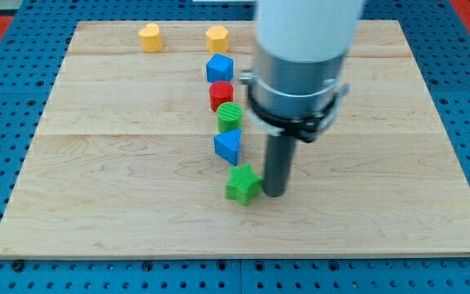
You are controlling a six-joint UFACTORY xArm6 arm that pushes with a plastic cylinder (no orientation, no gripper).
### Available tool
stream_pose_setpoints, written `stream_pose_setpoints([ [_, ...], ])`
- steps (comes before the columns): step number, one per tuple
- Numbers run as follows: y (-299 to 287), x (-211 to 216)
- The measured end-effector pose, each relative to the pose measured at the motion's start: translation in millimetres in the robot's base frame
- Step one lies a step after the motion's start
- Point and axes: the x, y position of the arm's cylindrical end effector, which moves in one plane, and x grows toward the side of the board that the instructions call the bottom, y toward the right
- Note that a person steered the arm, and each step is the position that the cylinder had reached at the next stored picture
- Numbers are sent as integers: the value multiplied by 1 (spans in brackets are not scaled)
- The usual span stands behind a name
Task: Slide green star slightly left and right
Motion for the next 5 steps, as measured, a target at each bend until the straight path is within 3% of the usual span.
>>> stream_pose_setpoints([
  [1, -16, 0],
  [2, 29, 42],
  [3, -13, 81],
  [4, -150, 48],
  [5, -173, -18],
])
